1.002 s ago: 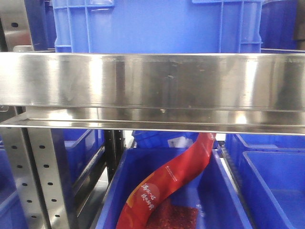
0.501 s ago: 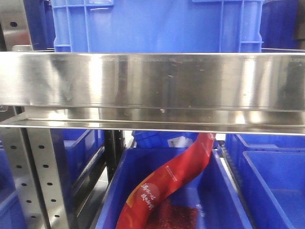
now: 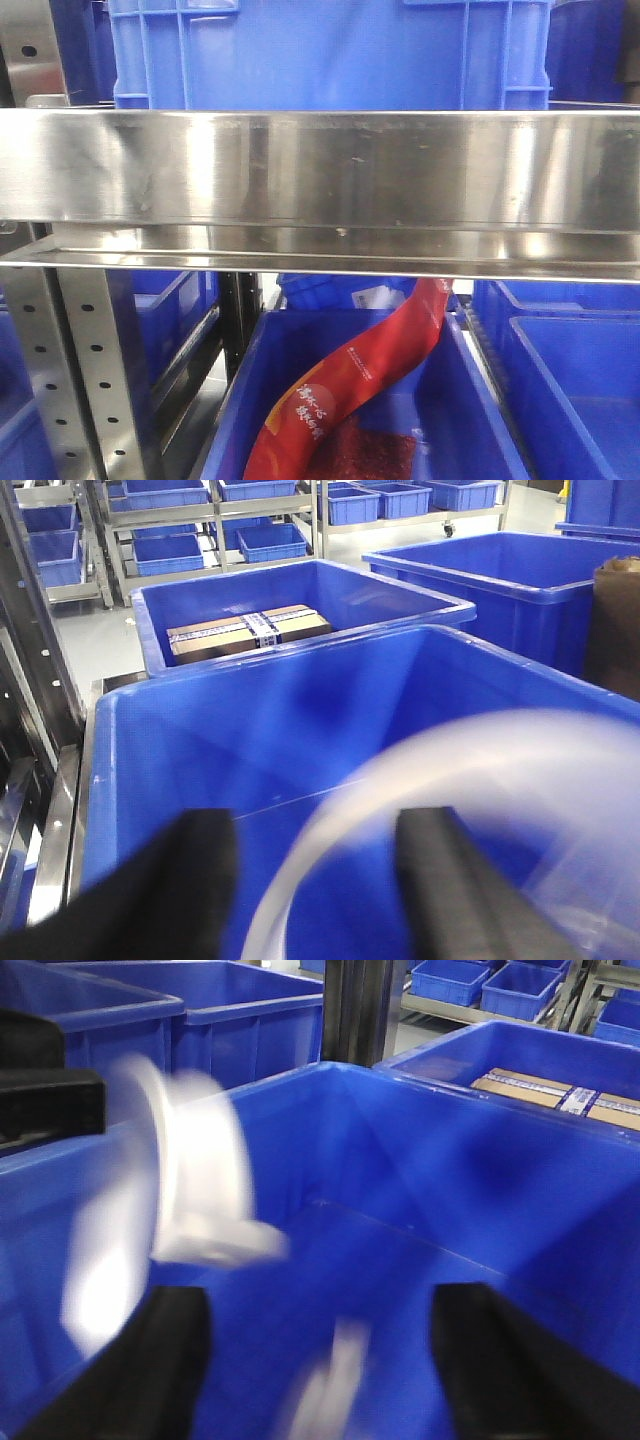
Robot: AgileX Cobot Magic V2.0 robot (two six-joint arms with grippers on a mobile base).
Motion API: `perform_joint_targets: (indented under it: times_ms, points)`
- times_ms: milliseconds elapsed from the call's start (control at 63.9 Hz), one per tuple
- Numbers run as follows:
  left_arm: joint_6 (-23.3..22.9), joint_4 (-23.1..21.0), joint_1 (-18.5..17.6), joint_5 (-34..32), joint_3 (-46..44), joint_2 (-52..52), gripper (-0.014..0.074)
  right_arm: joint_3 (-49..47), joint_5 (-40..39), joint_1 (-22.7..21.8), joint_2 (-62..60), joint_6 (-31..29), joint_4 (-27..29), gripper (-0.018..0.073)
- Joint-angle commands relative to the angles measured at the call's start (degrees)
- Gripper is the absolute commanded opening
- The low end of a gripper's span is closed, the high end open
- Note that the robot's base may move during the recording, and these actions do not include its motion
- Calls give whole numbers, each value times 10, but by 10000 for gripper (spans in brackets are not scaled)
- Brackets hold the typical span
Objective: Grab PVC pipe and place in blue bin
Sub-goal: 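Open both grippers to release the pipe into the blue bin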
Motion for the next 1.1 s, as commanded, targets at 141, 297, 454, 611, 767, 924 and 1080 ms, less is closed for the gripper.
perform_joint_targets:
  times_ms: [141, 297, 454, 611, 767, 924, 1080]
  points:
    - [-2, -6, 0, -10, -6, -6, 349, -7, -4, 0, -11, -4, -5, 388]
    - [-2, -13, -3, 0, -6, -30, 281, -7, -1, 0, -34, -4, -5, 176]
    - [-2, -13, -2, 11, -6, -33, 48, -7, -1, -2, -33, -4, -5, -158]
    - [-4, -17, 6, 71, -6, -58, -111, -7, 39, -2, -48, -4, -5, -168]
    - [-4, -15, 24, 85, 21, -136, -111, 11, 60, -16, -112, -2, -5, -168]
    - [-4, -15, 44, 53, 109, -222, -111, 91, -11, -34, -173, -2, -5, -168]
    - [-4, -25, 49, 1, 253, -321, -111, 235, -134, -35, -253, -2, -1, -168]
